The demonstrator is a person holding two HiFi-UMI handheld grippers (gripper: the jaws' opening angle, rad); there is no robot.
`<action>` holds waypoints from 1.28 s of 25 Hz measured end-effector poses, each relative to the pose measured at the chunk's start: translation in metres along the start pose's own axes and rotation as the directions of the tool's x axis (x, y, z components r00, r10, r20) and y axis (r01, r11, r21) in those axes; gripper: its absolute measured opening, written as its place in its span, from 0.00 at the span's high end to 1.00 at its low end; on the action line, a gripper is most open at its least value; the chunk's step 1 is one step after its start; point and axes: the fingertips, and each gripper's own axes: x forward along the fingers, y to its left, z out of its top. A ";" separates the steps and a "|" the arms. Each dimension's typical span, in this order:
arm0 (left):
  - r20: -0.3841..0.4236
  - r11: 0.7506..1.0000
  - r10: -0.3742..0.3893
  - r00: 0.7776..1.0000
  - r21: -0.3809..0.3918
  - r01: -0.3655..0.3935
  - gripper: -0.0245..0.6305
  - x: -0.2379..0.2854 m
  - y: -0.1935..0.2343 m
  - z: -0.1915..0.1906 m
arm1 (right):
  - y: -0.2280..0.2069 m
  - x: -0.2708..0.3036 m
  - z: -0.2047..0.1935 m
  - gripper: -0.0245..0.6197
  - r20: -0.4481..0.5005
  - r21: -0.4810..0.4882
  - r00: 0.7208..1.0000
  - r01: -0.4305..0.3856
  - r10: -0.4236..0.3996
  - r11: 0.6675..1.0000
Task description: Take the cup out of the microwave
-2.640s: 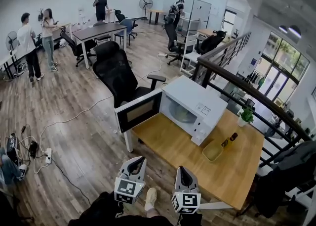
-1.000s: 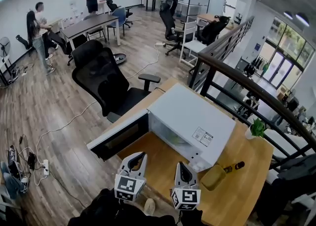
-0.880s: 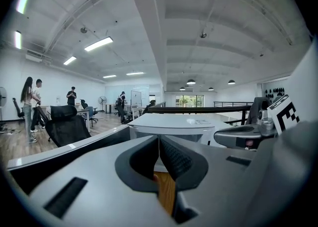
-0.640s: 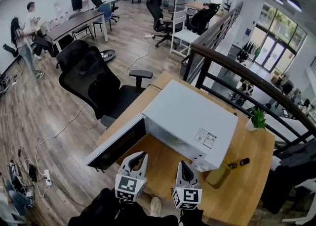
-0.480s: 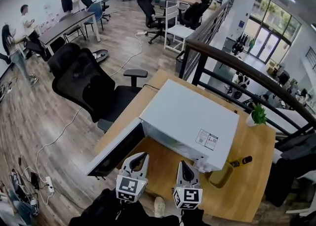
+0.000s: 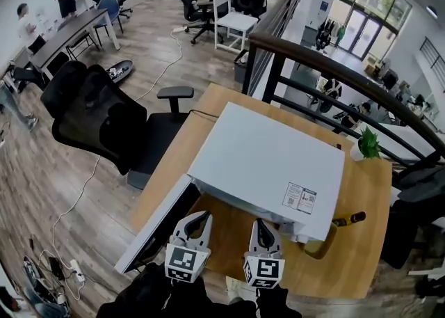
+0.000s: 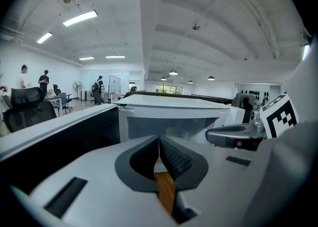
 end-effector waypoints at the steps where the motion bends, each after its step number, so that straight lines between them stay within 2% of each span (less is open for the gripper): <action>1: -0.004 1.000 -0.007 1.000 0.002 0.007 0.92 0.004 0.002 -0.001 | -0.002 0.005 -0.001 0.94 -0.005 0.002 1.000 0.015 -0.015 1.000; 3: -0.010 1.000 -0.018 1.000 0.008 0.018 0.92 0.011 0.005 -0.002 | -0.003 0.016 -0.005 0.94 -0.016 0.015 1.000 0.019 -0.019 1.000; 5: -0.014 1.000 -0.027 1.000 0.008 0.027 0.92 0.017 0.007 -0.003 | -0.002 0.025 -0.010 0.70 -0.029 0.028 1.000 0.004 -0.004 1.000; 7: -0.016 0.999 -0.035 0.999 0.007 0.035 0.92 0.020 0.009 -0.002 | -0.001 0.033 -0.012 0.70 -0.033 0.023 0.999 0.009 -0.008 1.000; 9: -0.016 0.999 -0.044 0.999 0.009 0.044 0.92 0.023 0.009 -0.001 | -0.001 0.041 -0.012 0.62 -0.032 0.018 0.999 0.021 -0.020 1.000; 12: -0.016 0.999 -0.053 0.998 0.010 0.053 0.92 0.027 0.008 0.000 | -0.004 0.054 -0.014 0.46 -0.024 0.024 0.999 0.035 -0.035 0.999; 14: -0.018 0.998 -0.055 0.998 0.008 0.055 0.92 0.030 0.009 -0.001 | -0.006 0.061 -0.016 0.32 -0.020 0.028 0.999 0.044 -0.043 0.999; 16: -0.019 0.998 -0.057 0.998 0.008 0.057 0.92 0.033 0.010 -0.001 | -0.007 0.068 -0.018 0.25 -0.023 0.030 0.999 0.046 -0.045 0.999; 20: -0.023 0.998 -0.069 0.997 0.011 0.069 0.92 0.037 0.010 0.000 | -0.007 0.081 -0.023 0.20 -0.043 0.038 0.999 0.032 -0.031 0.999; 32: -0.035 0.997 -0.081 0.996 0.012 0.081 0.92 0.047 0.015 -0.002 | -0.010 0.111 -0.025 0.21 -0.057 0.036 0.997 0.047 -0.045 0.998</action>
